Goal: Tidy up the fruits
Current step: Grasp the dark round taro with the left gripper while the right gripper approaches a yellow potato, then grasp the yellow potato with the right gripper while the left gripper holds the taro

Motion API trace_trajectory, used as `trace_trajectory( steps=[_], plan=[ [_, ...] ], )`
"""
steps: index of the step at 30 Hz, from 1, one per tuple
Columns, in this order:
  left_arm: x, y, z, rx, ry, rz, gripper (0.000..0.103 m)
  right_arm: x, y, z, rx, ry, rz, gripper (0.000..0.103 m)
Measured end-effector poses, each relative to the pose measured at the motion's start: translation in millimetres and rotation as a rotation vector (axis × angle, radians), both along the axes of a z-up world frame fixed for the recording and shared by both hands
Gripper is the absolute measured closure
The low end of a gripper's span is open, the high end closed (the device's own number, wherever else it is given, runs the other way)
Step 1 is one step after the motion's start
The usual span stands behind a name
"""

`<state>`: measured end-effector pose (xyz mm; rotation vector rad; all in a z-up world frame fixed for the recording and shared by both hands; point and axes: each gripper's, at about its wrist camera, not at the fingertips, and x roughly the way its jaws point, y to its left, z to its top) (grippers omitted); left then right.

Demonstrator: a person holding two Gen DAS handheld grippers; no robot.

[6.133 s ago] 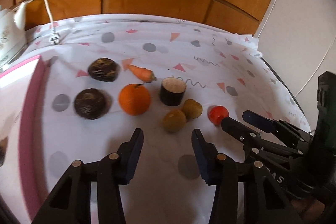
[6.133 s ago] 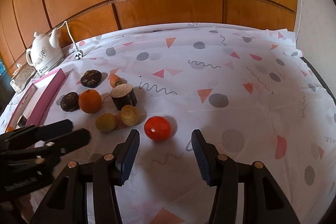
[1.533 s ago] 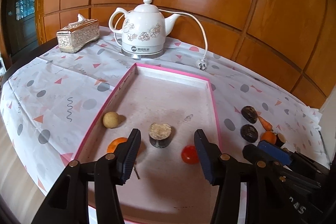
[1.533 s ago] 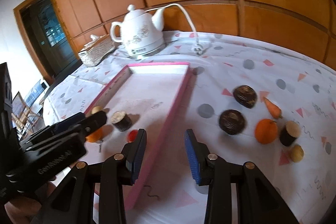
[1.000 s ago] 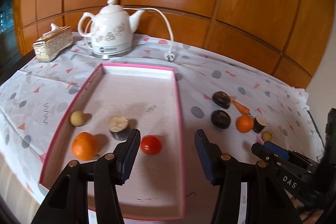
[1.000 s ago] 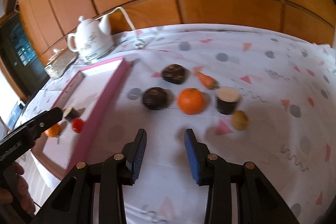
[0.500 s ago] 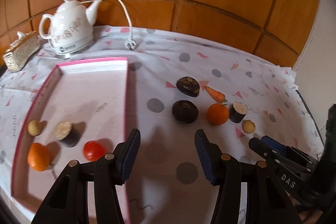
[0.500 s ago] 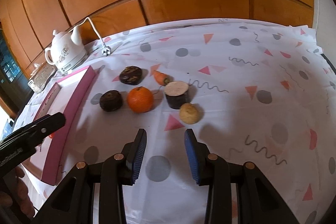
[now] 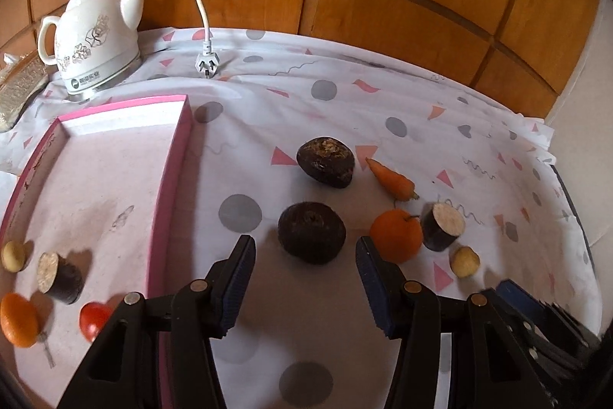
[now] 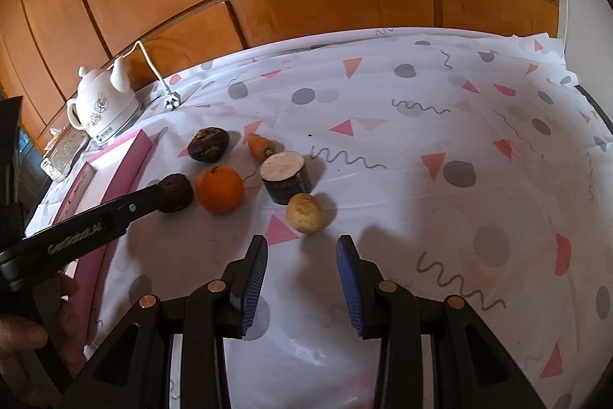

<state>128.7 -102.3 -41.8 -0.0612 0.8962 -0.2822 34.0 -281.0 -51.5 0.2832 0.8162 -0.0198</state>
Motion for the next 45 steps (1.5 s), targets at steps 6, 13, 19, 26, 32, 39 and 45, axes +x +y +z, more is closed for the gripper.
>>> trace_trajectory(
  steps=[6,13,19,26,32,39,45],
  plan=[
    [13.3,-4.8,-7.0,-0.003,0.01,0.011,0.046,2.9,-5.5,-4.2,0.01,0.008,-0.005,0.065],
    [24.6,-7.1,-17.2,-0.012,0.024,0.021,0.046,11.1,-5.1,-3.9,0.004,0.004,0.009,0.065],
    [23.9,-10.4,-20.3,0.005,-0.006,0.013,0.046,21.6,-0.5,-2.5,-0.018,-0.001,0.031,0.065],
    [17.3,-11.8,-19.4,-0.001,-0.028,-0.01,0.059,31.2,1.4,-6.9,-0.03,0.014,0.041,0.065],
    [-10.2,-2.9,-18.4,-0.016,-0.023,-0.023,0.059,32.3,3.1,-4.1,-0.049,0.001,0.054,0.065],
    [-36.1,-3.4,-26.1,0.007,-0.087,-0.041,0.058,39.6,5.8,-4.1,-0.062,0.005,0.063,0.065],
    [-37.9,-5.4,-29.3,0.028,-0.105,-0.045,0.058,41.9,7.2,-6.3,-0.068,0.007,0.064,0.065]
  ],
)
